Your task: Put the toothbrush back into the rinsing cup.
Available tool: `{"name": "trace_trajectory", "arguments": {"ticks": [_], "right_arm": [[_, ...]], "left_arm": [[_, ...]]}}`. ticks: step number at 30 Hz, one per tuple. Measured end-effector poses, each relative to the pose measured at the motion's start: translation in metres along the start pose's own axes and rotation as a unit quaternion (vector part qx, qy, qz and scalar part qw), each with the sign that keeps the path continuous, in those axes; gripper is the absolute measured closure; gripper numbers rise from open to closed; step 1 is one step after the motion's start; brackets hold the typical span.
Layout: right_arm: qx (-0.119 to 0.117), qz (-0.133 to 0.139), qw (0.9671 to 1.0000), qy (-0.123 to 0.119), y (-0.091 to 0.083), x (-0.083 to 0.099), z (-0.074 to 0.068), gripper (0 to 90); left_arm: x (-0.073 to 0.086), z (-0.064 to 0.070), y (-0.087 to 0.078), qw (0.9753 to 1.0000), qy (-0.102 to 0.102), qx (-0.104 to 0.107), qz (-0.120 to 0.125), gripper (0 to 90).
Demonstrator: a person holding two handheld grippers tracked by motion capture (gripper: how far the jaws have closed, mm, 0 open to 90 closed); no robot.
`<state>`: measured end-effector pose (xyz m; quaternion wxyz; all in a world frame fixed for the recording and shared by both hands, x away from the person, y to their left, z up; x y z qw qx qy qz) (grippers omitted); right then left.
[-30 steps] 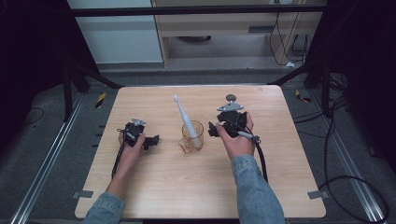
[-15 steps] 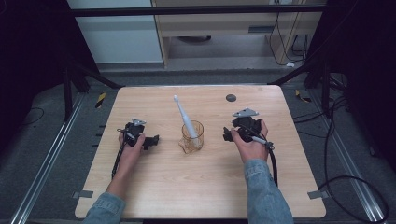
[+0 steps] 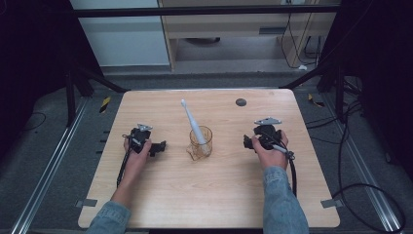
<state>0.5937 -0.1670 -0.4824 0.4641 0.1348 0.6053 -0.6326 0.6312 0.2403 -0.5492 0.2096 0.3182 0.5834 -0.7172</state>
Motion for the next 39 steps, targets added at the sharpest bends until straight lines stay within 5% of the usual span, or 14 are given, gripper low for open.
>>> {"name": "trace_trajectory", "arguments": {"ticks": [15,19,29,35,39], "right_arm": [[0.016,-0.063,0.9953,0.072,0.047,0.046,0.021,17.3],[0.023,-0.055,0.9932,0.100,0.051,0.050,0.025,16.5],[0.032,-0.039,0.9942,0.095,0.055,0.050,0.025,13.8],[0.015,-0.021,0.9970,0.073,0.056,0.052,0.027,12.4],[0.031,-0.042,0.9944,0.091,0.055,0.057,0.030,0.3]], "left_arm": [[0.000,0.000,0.000,1.0000,0.000,0.000,0.000,0.0],[0.000,0.000,0.000,1.0000,0.000,0.000,0.000,0.0],[0.000,0.000,0.000,1.0000,0.000,0.001,0.000,0.0],[0.000,0.000,0.000,1.0000,0.000,0.001,0.000,0.0],[0.000,0.000,0.000,1.0000,0.001,0.001,0.000,0.0]]}}
Point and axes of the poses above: each handheld gripper's, and its own axes: y roughly forward along the jaws, x roughly out of its underside, z roughly to its right, the point moved 6 cm from there along y, roughly forward along the jaws, and after that the axes turned 11 degrees about -y, right-handed, at the moved point
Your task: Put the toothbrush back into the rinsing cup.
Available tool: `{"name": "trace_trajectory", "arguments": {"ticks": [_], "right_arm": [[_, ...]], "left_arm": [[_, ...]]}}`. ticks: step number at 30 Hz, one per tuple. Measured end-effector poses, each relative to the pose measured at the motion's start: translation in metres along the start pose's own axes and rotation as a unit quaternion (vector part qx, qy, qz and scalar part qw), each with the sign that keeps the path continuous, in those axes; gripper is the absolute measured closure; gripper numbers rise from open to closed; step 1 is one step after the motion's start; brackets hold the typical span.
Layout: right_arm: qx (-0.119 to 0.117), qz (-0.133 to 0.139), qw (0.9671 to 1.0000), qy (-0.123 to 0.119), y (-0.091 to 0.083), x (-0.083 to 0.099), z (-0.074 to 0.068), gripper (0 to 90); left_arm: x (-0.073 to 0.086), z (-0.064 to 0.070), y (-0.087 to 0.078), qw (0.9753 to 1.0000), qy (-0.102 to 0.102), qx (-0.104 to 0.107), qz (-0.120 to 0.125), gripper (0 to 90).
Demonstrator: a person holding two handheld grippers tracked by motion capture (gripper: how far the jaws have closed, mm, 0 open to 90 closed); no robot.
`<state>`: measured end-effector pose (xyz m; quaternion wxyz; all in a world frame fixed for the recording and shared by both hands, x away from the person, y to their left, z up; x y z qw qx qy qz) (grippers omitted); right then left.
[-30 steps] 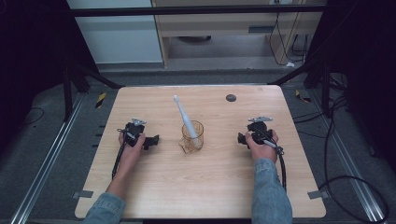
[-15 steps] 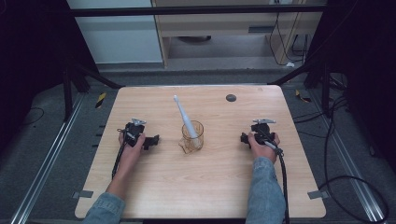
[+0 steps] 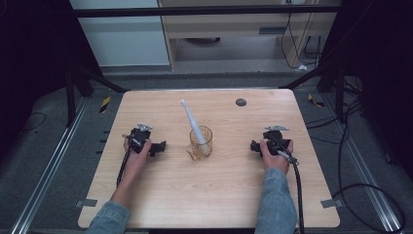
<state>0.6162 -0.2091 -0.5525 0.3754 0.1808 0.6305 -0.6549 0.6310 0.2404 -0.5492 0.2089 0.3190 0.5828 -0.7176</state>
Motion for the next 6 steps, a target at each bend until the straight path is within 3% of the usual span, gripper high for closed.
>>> {"name": "trace_trajectory", "arguments": {"ticks": [6], "right_arm": [[0.005,-0.002,0.9999,0.009,-0.0008,0.0006,-0.0009,0.3]], "left_arm": [[-0.0002,0.0000,0.0001,1.0000,0.000,0.000,0.000,0.0]]}}
Point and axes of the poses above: each handheld gripper's, and its own axes: y roughly forward along the jaws, x roughly out of its underside, z roughly to its right, the point moved 6 cm from there along y, roughly forward along the jaws, and after that the axes turned 11 degrees about -y, right-handed, at the moved point
